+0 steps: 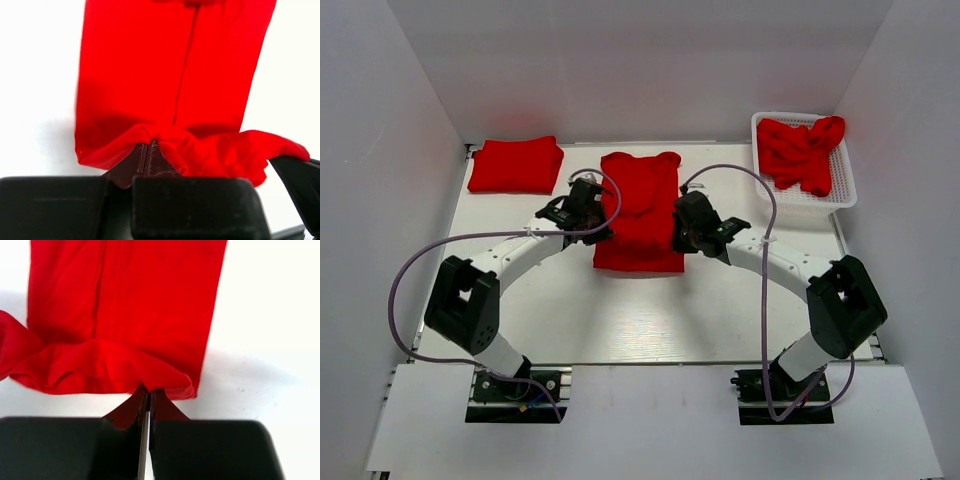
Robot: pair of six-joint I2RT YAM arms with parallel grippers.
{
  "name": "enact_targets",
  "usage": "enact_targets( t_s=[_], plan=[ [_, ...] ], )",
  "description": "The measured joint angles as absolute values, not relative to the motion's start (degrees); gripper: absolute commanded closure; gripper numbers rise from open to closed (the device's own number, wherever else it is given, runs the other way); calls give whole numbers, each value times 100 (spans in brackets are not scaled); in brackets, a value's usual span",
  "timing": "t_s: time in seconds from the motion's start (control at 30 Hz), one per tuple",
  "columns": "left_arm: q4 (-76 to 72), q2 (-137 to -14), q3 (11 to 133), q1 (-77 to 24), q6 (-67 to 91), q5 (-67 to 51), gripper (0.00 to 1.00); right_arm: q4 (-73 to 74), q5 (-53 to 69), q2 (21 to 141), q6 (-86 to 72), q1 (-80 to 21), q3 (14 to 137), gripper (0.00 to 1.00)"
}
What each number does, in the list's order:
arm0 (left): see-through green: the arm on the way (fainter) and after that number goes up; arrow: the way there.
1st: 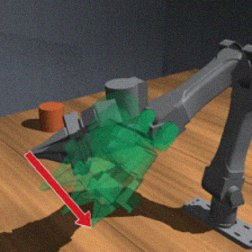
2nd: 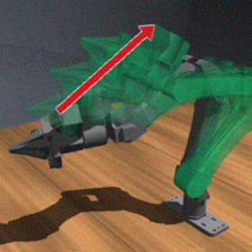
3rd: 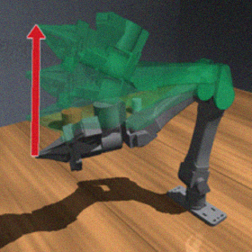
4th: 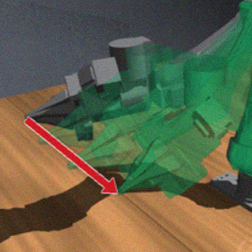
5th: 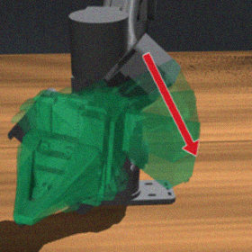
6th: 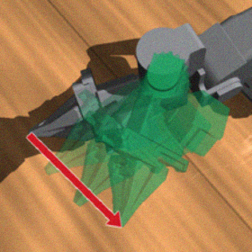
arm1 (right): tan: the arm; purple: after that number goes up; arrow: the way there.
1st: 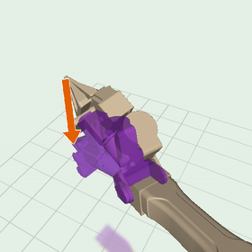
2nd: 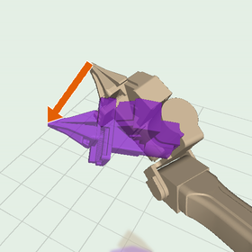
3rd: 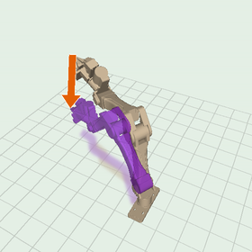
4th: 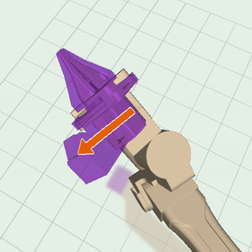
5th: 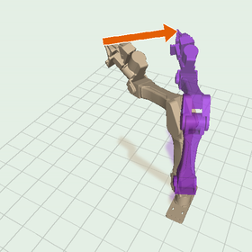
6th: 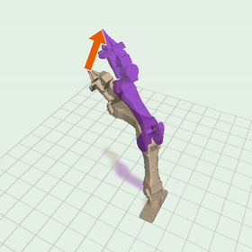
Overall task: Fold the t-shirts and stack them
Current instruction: Fold the folded rectangular tshirt in 1/3 of the way
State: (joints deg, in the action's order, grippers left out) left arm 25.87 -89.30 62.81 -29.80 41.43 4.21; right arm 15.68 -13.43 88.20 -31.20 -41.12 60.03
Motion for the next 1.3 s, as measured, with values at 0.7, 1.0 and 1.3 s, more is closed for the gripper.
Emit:
enact_targets(
  t_s=[0.7, 1.0, 1.3],
  plan=[
    [2200, -10471, 7308, -2215, 3579, 99, 100, 1656, -454, 10468, -2338, -3188, 7430, 100],
    [1916, -10707, 7454, -2073, 3435, -211, 100, 1664, -270, 10696, -2196, -3035, 7669, 100],
    [1708, -11087, 7575, -1931, 3422, -331, 100, 1629, 16, 11170, -2034, -2934, 8093, 100]
  ],
)
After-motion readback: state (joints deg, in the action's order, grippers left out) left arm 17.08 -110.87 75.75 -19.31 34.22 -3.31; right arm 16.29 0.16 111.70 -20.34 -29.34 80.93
